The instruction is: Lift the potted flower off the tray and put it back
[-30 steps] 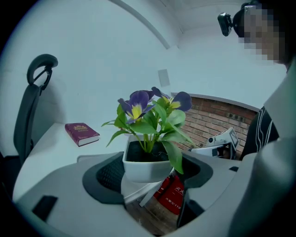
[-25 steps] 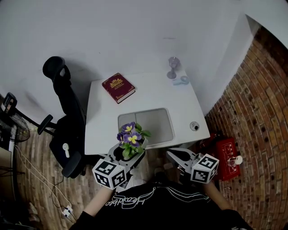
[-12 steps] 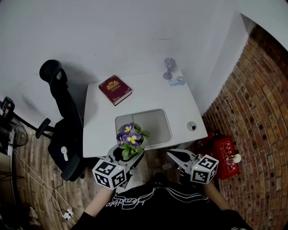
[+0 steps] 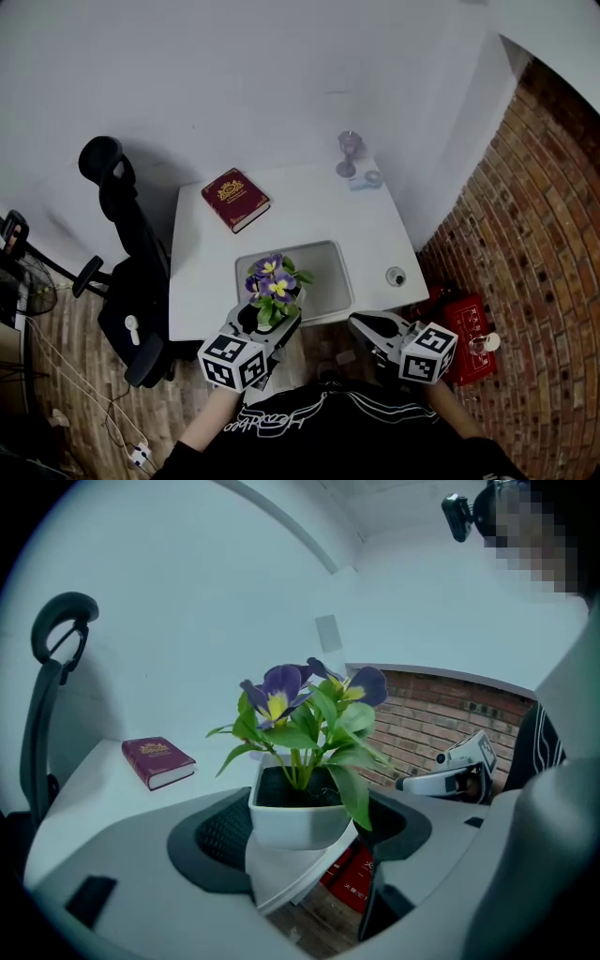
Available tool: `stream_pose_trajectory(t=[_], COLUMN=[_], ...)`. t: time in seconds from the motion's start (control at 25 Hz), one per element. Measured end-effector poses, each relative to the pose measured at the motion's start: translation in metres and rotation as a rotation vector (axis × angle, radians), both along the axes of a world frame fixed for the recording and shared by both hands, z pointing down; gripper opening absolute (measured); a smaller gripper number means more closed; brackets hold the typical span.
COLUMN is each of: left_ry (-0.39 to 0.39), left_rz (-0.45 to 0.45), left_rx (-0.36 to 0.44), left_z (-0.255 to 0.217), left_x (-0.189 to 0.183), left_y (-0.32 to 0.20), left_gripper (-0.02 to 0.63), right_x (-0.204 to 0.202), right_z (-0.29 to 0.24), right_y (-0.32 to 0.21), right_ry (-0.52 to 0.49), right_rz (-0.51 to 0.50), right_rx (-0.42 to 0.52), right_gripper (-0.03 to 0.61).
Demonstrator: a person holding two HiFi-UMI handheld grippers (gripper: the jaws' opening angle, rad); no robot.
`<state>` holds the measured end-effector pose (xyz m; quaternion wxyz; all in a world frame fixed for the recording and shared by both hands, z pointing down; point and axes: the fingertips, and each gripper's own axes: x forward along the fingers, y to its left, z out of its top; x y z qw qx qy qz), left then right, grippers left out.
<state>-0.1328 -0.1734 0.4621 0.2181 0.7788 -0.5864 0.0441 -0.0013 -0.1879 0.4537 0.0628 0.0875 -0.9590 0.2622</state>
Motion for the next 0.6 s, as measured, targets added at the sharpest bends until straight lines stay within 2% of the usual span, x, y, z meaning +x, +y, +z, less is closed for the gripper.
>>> stream_pose_trajectory(t=[0.32,0.6], left_ry=[-0.055,-0.172], left_rz=[-0.031,-0.053], left_rx=[-0.038,-0.094], left_z=[0.019,0.055], left_x=[-0.005,-0.012], left_y=[-0.04,-0.071], left_gripper=[0.35,0.35], right_x=[0.007,0.008], right_z=[-0.003,0.0], right_y=[-0.034,-0.062], right_ry=[0.002,0.012], right_rz=[0.012,0.007], right_rx=[0.013,0.012], right_gripper=[-0.002,-0.002])
